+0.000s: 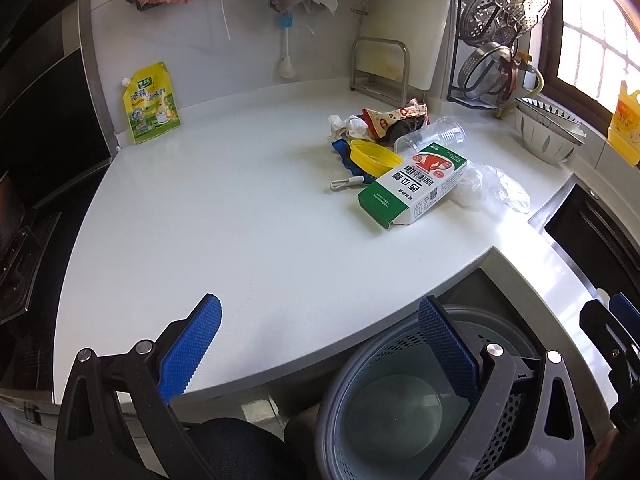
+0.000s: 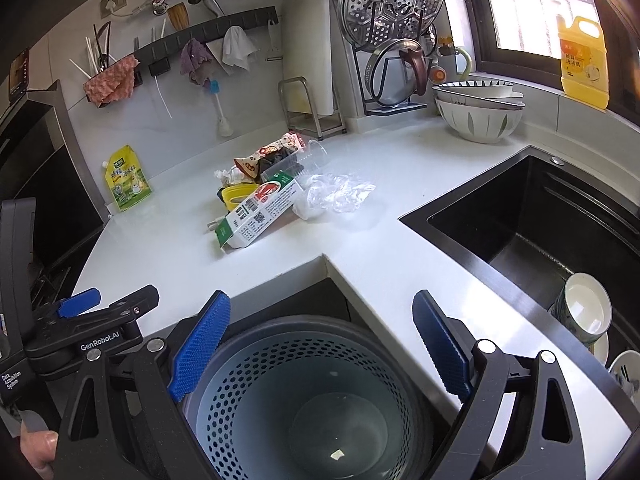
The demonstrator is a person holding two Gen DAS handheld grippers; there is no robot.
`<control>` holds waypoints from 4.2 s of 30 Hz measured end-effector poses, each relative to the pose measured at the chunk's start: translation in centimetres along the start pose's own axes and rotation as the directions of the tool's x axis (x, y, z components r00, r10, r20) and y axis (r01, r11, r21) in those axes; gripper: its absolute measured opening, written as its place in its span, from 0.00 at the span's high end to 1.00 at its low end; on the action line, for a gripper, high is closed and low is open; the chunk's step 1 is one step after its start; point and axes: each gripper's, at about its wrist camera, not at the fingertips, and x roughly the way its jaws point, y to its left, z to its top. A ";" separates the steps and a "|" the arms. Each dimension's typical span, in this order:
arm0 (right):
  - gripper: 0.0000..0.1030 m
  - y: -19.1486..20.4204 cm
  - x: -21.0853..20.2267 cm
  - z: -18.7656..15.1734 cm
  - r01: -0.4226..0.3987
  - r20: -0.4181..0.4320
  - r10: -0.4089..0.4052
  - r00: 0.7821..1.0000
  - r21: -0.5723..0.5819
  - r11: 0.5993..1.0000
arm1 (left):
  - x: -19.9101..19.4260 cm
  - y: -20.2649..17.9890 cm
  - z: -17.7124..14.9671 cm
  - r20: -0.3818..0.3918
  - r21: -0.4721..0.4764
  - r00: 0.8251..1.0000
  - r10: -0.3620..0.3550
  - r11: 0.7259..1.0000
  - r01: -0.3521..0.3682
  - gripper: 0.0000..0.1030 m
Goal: Collect trash
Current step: 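Move both tools toward the trash pile on the countertop, then grasp the plastic bag with the right tool while the left tool grasps the green carton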
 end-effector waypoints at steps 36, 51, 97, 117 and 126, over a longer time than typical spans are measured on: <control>0.14 -3.0 14.5 9.9 -0.112 -0.126 0.106 0.986 -0.042 0.993 | 8.2 -1.3 6.9 -0.014 0.002 0.999 -0.044 0.999 0.044 0.06; 0.14 -3.9 16.9 10.1 -0.131 -0.167 0.128 0.978 -0.006 0.991 | 9.1 -1.8 7.1 -0.021 0.012 0.999 -0.039 0.999 0.040 0.06; 0.82 -7.8 16.2 9.9 -0.246 -0.168 0.279 0.945 0.196 0.949 | 13.8 -5.5 9.5 -0.117 0.156 0.957 -0.266 0.947 0.282 0.06; 0.82 -8.4 15.7 9.8 -0.267 -0.141 0.303 0.942 0.229 0.936 | 15.7 -7.7 9.9 -0.215 0.181 0.930 -0.298 0.924 0.338 0.16; 0.82 -8.4 15.4 9.7 -0.263 -0.133 0.298 0.945 0.229 0.937 | 14.3 -6.4 9.1 -0.182 0.118 0.927 -0.329 0.928 0.353 0.31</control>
